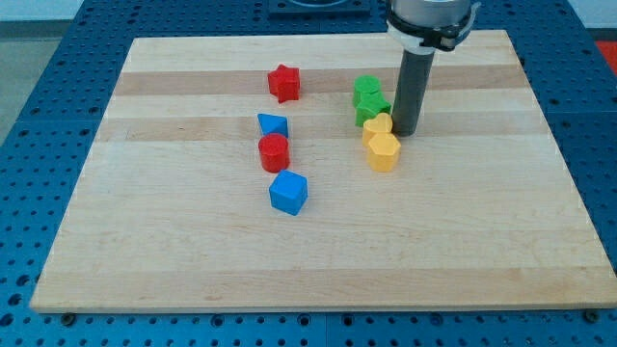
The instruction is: Push blue cube closer to the red circle
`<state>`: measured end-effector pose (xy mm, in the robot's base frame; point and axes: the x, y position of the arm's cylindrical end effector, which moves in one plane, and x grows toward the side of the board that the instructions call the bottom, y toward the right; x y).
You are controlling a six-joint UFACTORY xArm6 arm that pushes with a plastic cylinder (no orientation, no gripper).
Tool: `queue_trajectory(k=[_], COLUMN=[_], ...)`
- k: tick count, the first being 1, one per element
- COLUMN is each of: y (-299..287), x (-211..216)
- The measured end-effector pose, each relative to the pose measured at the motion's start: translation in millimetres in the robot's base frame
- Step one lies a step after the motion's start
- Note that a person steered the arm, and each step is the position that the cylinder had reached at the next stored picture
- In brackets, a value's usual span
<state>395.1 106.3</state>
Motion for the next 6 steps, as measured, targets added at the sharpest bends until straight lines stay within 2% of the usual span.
queue_trajectory(k=[2, 3, 4, 5, 6], y=[49, 64, 63, 43, 3], x=[3, 29, 83, 118, 132])
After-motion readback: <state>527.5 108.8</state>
